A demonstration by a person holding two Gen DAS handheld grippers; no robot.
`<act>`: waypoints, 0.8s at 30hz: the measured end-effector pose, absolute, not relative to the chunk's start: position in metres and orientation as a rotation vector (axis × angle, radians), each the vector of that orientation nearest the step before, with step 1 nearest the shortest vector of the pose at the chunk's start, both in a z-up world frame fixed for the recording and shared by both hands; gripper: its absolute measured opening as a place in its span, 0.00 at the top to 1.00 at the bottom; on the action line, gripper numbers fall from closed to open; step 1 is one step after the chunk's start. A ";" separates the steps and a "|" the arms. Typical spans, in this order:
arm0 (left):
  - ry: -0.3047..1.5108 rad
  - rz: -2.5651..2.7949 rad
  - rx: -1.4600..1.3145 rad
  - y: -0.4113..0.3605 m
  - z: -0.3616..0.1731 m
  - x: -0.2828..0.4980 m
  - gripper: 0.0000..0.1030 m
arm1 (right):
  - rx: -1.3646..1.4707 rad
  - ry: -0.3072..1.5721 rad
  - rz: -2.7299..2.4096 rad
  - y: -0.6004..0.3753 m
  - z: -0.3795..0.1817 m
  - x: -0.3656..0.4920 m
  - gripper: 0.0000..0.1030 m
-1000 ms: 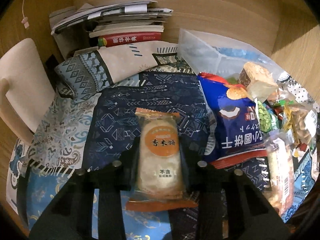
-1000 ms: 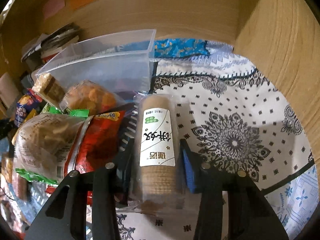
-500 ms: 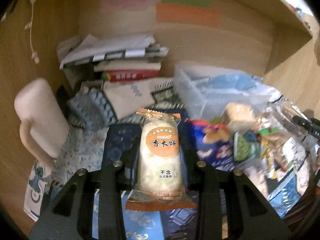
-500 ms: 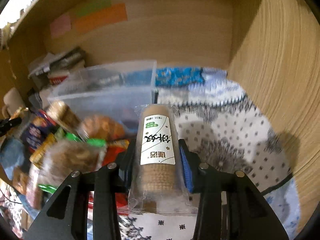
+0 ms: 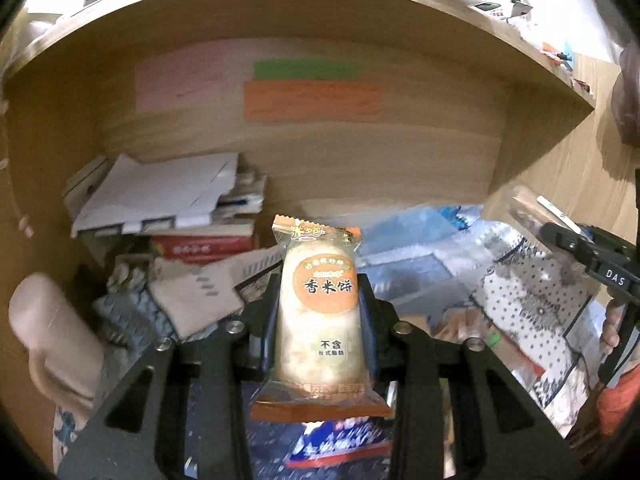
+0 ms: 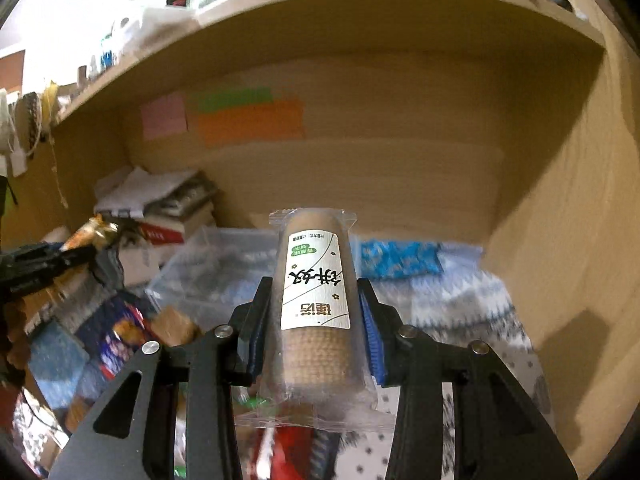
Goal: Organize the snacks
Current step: 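Carry both packets into the clear box and open both tools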
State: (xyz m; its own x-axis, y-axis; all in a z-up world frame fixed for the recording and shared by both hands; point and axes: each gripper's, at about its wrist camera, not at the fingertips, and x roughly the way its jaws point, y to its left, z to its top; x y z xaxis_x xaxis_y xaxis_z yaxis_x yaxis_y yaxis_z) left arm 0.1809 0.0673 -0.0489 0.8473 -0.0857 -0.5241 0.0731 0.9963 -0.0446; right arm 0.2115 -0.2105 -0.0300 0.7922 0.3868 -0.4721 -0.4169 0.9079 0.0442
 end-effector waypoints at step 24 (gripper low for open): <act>0.722 -0.115 -0.002 0.035 -0.094 0.326 0.67 | -0.142 0.674 0.460 -0.154 -0.079 0.324 0.64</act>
State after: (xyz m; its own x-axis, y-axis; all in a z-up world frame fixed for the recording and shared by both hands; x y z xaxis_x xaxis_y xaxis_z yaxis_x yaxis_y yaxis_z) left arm 0.3260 0.0352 -0.0943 0.7443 -0.1059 -0.6594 0.1043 0.9937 -0.0419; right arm 0.3236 -0.1542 -0.0785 0.6860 0.3638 -0.6301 -0.4543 0.8906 0.0196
